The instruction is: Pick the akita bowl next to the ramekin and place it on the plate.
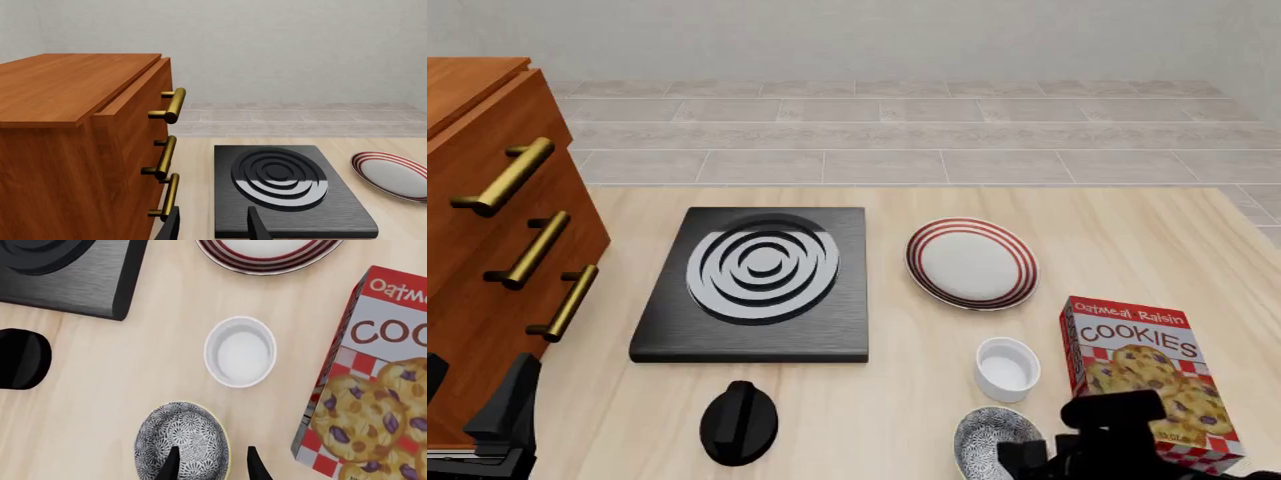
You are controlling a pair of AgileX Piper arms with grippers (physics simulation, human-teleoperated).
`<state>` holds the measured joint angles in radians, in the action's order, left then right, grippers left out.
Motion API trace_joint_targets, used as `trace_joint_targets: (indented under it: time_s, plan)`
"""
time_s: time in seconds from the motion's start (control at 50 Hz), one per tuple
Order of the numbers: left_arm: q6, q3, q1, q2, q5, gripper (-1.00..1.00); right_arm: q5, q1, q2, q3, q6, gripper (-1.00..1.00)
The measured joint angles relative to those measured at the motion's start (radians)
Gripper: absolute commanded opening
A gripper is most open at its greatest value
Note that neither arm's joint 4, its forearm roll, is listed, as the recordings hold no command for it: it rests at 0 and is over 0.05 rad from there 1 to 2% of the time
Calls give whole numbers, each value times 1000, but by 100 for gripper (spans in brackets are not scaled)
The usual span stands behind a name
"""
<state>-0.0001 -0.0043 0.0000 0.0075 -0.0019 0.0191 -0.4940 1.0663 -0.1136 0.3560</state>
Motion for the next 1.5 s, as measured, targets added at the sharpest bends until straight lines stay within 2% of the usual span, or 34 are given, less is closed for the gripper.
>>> trace_joint_targets:
  time_s: [0.74,0.76,1.08,1.5]
  plan:
    - [0,0,0,0,0,100,143,-8,130,37,8,100]
    - [0,0,0,0,0,100,147,-8,134,38,8,-100]
    - [0,0,0,0,0,100,107,-15,92,20,10,-100]
    - [0,0,0,0,0,100,-95,-40,-80,-48,15,-100]
